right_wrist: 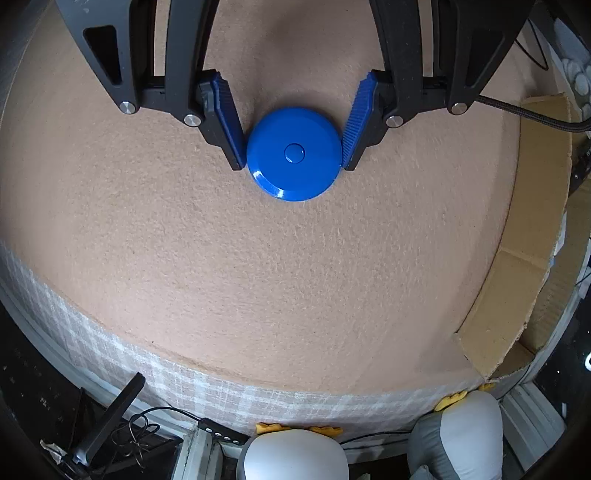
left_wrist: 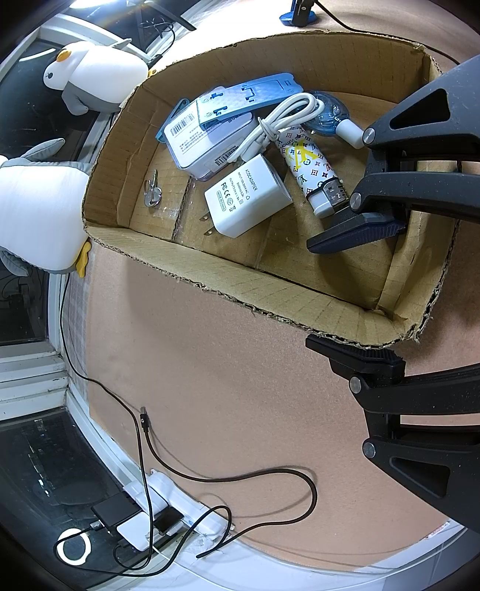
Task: Organize rigid objects
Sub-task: 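Carry the blue tape measure into the box and open the right tool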
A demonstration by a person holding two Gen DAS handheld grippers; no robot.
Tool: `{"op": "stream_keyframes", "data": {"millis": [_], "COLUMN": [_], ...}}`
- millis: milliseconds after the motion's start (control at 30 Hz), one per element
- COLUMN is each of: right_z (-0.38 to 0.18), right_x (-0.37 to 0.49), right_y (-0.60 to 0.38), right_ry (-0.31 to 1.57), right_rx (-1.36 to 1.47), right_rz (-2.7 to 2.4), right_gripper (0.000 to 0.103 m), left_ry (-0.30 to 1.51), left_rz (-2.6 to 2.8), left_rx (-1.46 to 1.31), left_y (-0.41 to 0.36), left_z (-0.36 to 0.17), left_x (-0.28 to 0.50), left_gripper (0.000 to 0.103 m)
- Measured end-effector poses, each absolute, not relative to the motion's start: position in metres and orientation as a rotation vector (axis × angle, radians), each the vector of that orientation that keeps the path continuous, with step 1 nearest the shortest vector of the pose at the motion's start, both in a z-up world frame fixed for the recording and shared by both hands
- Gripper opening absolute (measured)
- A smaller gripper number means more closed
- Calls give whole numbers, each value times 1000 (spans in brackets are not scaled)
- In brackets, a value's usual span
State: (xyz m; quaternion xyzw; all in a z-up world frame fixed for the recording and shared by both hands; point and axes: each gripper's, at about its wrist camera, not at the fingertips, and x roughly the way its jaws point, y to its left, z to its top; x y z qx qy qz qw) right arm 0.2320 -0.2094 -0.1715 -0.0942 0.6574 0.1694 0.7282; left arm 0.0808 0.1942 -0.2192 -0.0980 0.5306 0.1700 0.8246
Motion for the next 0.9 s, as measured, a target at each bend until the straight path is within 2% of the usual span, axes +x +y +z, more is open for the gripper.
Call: {"op": "stream_keyframes", "data": {"millis": [433,900], "right_z": [-160,-98], "right_x": [223,225], "right_y": [-216,-183], "right_ry": [1429,1286], "right_rx": [-185,-158], "right_rz": [407,492], "right_gripper": [46,46], "left_ry": [1128,1128], "left_rz": [362,362], "left_rx": [-208,-211], "left_y": [194,194], "left_z": [-219,-219], "left_x": [81,81], "left_gripper": [49,49]}}
